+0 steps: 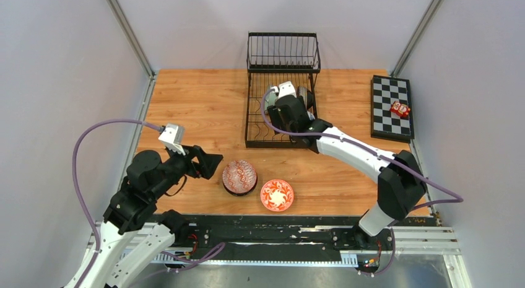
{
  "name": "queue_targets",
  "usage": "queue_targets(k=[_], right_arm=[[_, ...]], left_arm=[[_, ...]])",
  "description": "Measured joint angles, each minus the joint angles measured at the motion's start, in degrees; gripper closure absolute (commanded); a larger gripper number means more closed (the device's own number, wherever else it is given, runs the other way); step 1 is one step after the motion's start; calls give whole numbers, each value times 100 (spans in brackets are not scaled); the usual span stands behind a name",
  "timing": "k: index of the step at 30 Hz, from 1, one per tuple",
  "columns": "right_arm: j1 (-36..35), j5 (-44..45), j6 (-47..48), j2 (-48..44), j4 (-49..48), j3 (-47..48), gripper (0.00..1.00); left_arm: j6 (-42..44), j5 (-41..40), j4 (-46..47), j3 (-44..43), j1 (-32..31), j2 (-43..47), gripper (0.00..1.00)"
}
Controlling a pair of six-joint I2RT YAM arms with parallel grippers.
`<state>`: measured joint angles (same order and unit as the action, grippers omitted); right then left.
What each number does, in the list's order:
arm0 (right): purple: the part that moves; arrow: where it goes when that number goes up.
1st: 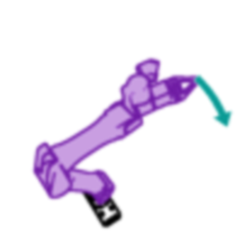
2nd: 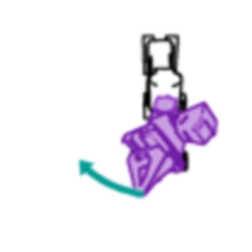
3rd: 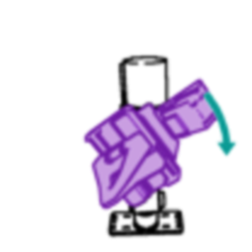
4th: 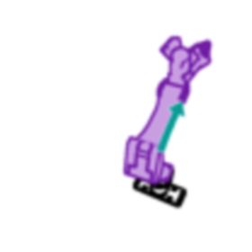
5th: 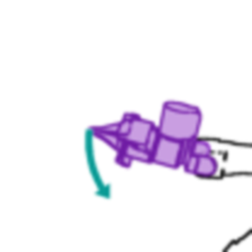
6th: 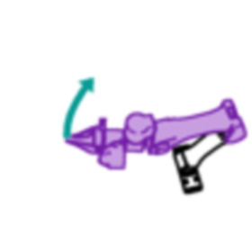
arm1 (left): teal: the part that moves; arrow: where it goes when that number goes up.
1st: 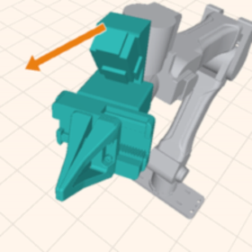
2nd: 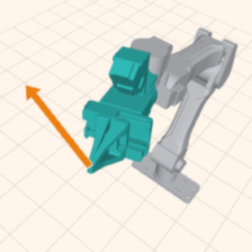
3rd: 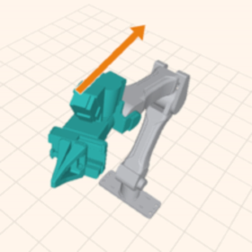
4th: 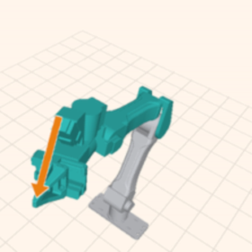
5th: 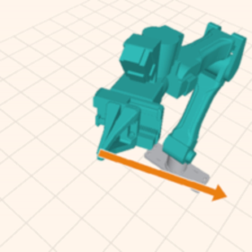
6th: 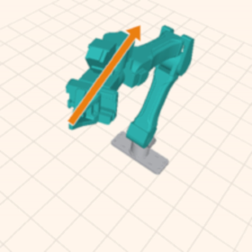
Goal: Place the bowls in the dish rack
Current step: Place the bowl in the dish rack.
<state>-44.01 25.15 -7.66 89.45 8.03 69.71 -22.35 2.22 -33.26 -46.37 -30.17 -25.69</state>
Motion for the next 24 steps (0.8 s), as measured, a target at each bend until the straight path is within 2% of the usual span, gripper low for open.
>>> queue_targets(k=[4,15,24], right_arm=[[155,-31,-2,212,-74,72,98],[354,-273,-72,752,-118,92,98],[369,-365,-181,828,-111,92,98]], left_arm=[[129,-68,-26,96,0,177,1],[310,-286,-120,378,0,304,1],[378,-295,-122,407,0,341,1]])
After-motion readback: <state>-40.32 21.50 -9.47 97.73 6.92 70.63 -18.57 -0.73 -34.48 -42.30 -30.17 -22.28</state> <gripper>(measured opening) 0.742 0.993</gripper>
